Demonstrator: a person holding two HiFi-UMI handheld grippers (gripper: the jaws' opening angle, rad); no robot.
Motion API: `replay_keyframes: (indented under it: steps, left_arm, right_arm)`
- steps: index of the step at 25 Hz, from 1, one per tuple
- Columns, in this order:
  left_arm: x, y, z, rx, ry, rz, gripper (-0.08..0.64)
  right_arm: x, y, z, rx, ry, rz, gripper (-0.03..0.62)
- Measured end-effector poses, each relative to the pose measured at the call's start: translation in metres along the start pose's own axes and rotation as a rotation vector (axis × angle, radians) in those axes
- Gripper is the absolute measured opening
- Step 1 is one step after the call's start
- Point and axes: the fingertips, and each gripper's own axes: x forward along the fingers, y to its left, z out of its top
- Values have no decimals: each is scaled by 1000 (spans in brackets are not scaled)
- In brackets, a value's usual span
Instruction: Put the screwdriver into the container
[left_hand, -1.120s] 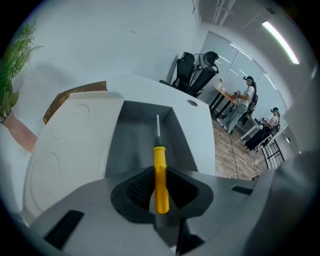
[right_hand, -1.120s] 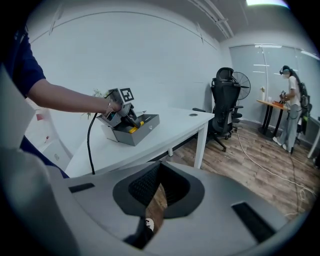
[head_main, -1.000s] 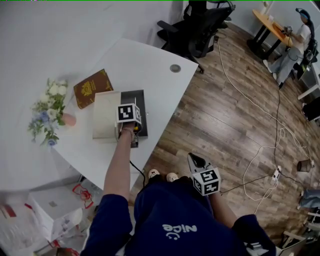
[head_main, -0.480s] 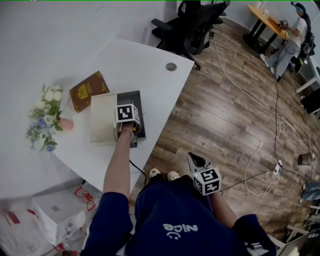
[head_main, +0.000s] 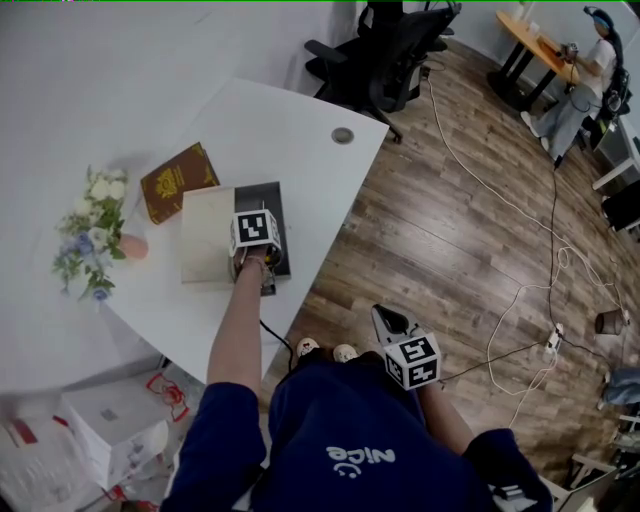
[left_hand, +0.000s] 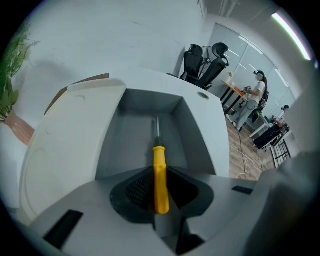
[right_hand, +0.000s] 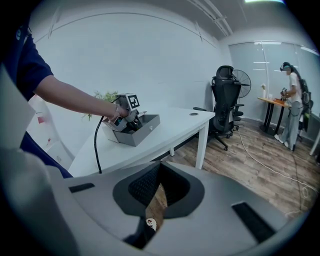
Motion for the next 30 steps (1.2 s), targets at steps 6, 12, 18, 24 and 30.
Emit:
replay_keyframes:
  steps: [6,12,18,24,30]
  left_arm:
    - [-7,-2,5,27,-55,48,114]
    - [-19,-7,8,25,-115,6,159]
    - [-43,-6,13,14,-193,-11,164]
    - [-91,-26,24,66,-352,-78,164]
    - [-149,-49,25,139,-528,-130,164]
  right_arm:
    - [-3,-8,-6,19,15,-1,21]
    - [0,-4,-7,26,16,41,21]
    - [3,-3,-6,37,5,66,21]
    - [-2,2,-1,27,-27,97,21]
    - [-6,4,-1,21,-46,137,21]
